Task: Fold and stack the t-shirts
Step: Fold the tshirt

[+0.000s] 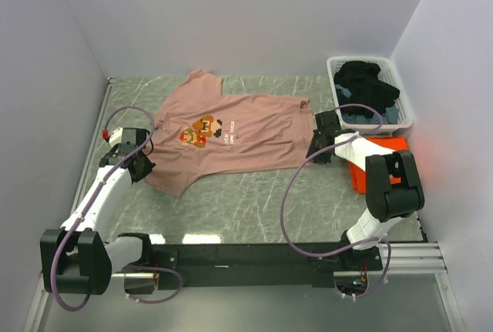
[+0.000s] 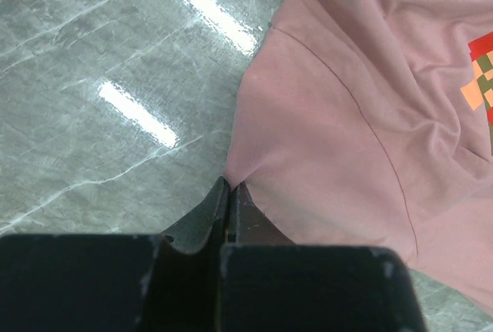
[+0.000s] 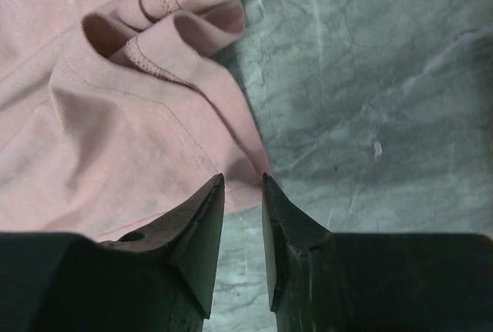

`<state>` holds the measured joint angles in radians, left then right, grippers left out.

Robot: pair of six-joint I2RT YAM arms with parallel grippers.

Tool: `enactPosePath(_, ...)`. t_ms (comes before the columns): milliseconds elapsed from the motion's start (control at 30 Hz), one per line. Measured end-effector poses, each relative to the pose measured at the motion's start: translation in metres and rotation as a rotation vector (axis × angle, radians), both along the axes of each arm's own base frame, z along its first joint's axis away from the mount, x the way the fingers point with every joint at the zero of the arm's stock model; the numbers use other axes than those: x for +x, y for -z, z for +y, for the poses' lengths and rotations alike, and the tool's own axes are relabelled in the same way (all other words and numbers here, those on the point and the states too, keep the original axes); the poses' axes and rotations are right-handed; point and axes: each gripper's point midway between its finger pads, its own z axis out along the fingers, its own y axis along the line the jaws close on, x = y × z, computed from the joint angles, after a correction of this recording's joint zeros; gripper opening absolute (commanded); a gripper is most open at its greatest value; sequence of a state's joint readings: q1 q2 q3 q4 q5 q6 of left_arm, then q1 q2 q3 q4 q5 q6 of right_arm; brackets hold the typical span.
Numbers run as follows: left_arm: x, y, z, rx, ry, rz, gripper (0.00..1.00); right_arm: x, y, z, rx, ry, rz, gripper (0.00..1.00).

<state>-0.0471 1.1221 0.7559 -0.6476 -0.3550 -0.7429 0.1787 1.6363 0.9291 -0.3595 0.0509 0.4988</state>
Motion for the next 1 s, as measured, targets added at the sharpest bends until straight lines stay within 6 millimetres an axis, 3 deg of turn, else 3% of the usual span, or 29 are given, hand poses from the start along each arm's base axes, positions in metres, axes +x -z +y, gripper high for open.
enactPosePath(267, 0.0, 0.0, 0.001, 0.0, -0.003, -0.001, 0.01, 0.004, 0.008, 0.0, -0.02, -0.045, 0.023, 0.33)
enactPosePath(367, 0.0, 0.0, 0.001, -0.001, -0.003, -0.001, 0.01, 0.007, 0.009, 0.0, -0.023, -0.049, 0.022, 0.27)
enactPosePath(533, 0.0, 0.0, 0.001, 0.0, -0.004, -0.001, 0.01, 0.006, 0.009, -0.002, -0.034, -0.051, 0.024, 0.08)
enactPosePath(700, 0.0, -0.001, 0.001, 0.0, -0.004, -0.003, 0.01, 0.003, 0.008, -0.006, -0.055, -0.046, 0.037, 0.03)
enactPosePath(867, -0.005, -0.007, 0.0, -0.01, -0.005, -0.004, 0.01, -0.007, -0.007, -0.013, -0.082, -0.032, 0.045, 0.05)
enactPosePath(1000, -0.004, -0.027, -0.002, -0.027, 0.001, -0.038, 0.02, -0.011, -0.03, -0.016, -0.084, -0.014, 0.007, 0.06)
